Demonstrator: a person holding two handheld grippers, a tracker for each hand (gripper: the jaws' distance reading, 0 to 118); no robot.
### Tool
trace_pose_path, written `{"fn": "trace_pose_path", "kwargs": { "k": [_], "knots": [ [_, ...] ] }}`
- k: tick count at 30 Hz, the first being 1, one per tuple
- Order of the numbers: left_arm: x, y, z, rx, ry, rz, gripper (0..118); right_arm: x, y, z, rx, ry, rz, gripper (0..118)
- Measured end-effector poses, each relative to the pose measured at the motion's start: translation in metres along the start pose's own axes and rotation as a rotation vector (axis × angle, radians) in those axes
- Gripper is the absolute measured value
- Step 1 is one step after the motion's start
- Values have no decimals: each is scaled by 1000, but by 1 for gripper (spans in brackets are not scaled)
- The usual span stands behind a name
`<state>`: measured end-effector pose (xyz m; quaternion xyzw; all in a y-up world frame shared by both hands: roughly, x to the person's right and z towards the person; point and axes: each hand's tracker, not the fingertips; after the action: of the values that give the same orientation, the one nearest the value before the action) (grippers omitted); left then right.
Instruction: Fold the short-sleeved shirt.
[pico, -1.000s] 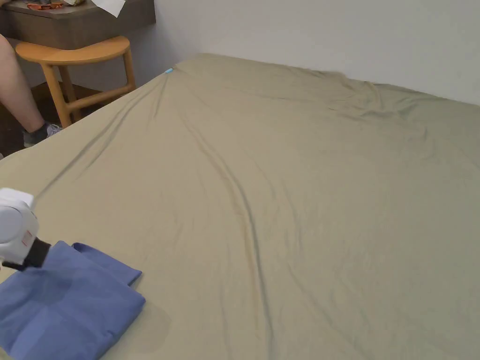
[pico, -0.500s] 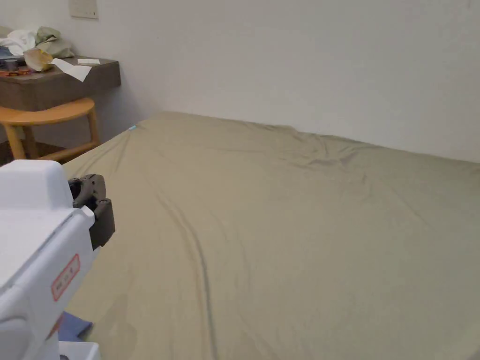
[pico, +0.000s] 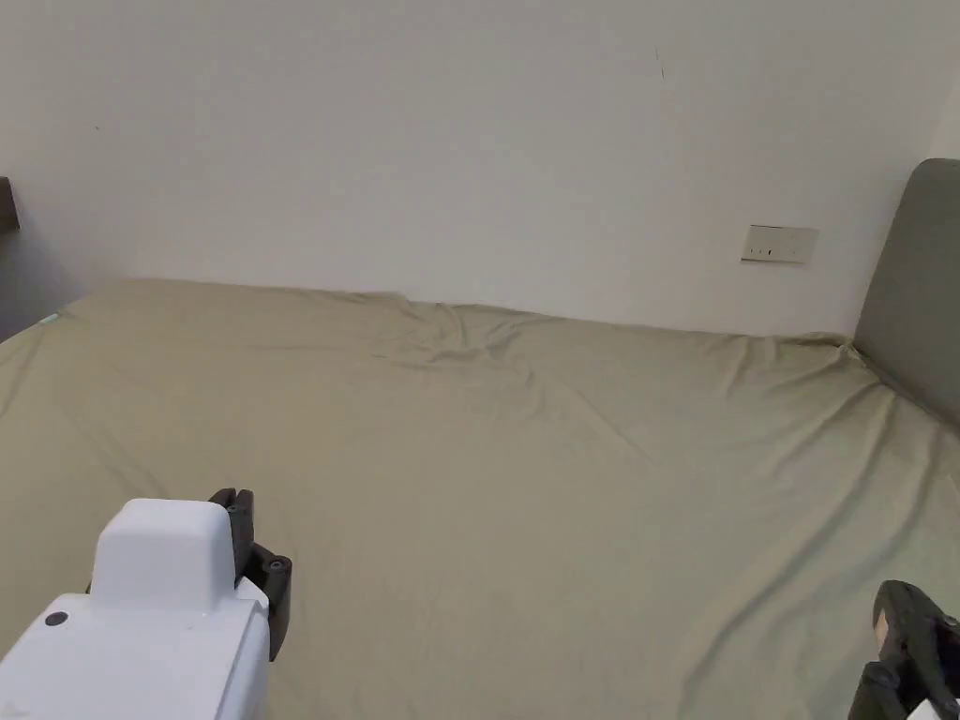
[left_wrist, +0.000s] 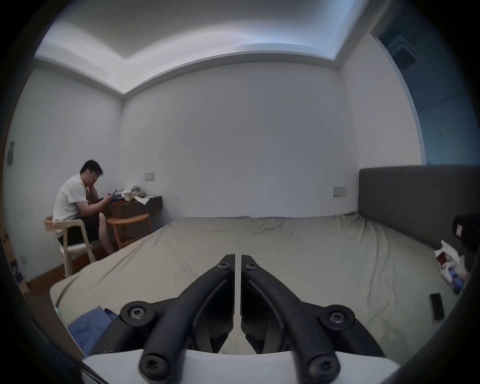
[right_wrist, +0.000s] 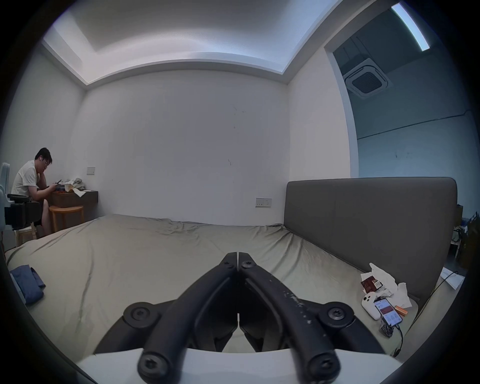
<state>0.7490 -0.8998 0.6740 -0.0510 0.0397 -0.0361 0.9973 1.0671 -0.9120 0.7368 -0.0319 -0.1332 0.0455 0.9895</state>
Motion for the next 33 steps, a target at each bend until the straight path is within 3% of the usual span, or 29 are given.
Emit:
{"fn": "trace_pose_path", "kwargs": {
  "k": [5,7,8,9,11,12,14,19,25,29,33],
  "knots": [
    [-6,0,2,-15,-4,-4,3,-8,3,-2,25,14,55,3],
    [-10,0,2,-30,7,-2,4,-9,3,-3,23,34,46,29],
    [-14,-1,2,-31,10,7,11,-10,2,-3,22,47,41,49],
    [-17,0,2,-35,2,10,31,-11,3,-4,12,65,42,79],
    [-19,2,2,-83,-10,34,93,-13,2,-6,-14,86,55,117],
    [-20,2,1,-105,-14,42,118,-15,0,-6,-10,89,59,118],
    [-23,6,8,-61,-107,73,116,-18,-1,-4,11,88,69,118],
    [-25,14,15,-9,-92,128,118,-18,1,-7,-2,82,54,118],
    [-15,13,15,-55,-111,38,118,-14,4,-7,16,72,28,118],
    [-10,10,15,-132,-151,139,118,-14,2,-8,6,71,24,118],
    [-7,14,18,-96,-107,125,118,-13,-4,-9,-18,65,26,118]
  ]
}}
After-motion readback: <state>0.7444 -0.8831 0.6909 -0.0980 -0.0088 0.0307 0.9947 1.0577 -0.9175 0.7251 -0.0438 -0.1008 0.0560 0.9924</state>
